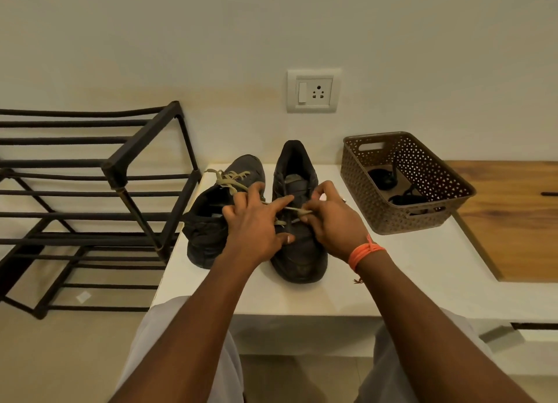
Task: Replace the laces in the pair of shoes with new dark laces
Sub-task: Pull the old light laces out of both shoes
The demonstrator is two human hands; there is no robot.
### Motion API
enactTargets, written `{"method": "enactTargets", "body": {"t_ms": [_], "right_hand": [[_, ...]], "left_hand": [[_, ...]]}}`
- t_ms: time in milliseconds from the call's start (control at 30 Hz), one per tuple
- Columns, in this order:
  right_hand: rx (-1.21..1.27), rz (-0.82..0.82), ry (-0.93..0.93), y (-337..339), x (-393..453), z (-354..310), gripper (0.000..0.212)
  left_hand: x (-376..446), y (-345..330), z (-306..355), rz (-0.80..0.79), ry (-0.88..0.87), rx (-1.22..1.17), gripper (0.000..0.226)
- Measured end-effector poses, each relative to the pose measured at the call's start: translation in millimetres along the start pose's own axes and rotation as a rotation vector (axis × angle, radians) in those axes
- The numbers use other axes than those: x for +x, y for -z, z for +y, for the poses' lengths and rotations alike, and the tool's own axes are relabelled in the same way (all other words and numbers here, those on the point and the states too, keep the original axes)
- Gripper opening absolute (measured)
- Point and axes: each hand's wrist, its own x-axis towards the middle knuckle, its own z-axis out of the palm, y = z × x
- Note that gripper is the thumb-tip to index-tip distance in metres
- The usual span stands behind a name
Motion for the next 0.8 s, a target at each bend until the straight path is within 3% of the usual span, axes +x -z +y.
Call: {"method": "enactTargets", "body": {"t_ms": [167,233,267,333,400,433,533,600,700,800], "right_hand": [[0.471,0.571,-0.358,40.6,2.2,17.5,0.017],[0.884,0.735,-0.465,54.8,-1.0,30.5,0.021],[1.186,0.728,-0.462,58.3,-3.0,32.4,0.021],[1.753,0.533,-0.416,55.2,-7.3,21.9,0.024],[1.875,0.276,-0.424,49.5,-7.8,7.3,0.028],[1.753,0.153,-0.418,47.3,-8.0,0.6,0.028],[0.683,-0.072,-0.242,43.0,-16.8,0.8,0.014],[0.205,-0.211,-0.240,42.5,-25.2,13.9,0.019],[-0.030,-0.386,-0.405,49.8,-34.1,23.5,0.043],[-0.194,-0.441,-0.415,54.6,-34.5,22.0,0.052]], "left_hand": [[-0.6,-2.4,0.0,0.017,0.008,-0.057,0.075],[1.9,-3.9,-0.6,-0.003,0.001,-0.102,0.076],[3.3,-4.9,-0.8,-0.010,-0.006,-0.135,0.076],[4.2,-6.9,-1.3,-0.044,-0.020,-0.215,0.078],[4.2,-9.0,-2.6,-0.071,-0.025,-0.284,0.080],[3.9,-9.7,-3.8,-0.077,-0.021,-0.319,0.080],[3.3,-10.5,-6.8,-0.079,-0.008,-0.411,0.079],[3.5,-9.7,-8.2,-0.087,-0.008,-0.427,0.079],[4.1,-10.1,-9.1,-0.091,-0.008,-0.423,0.079],[1.8,-12.4,-4.0,-0.098,-0.021,-0.438,0.079]]}}
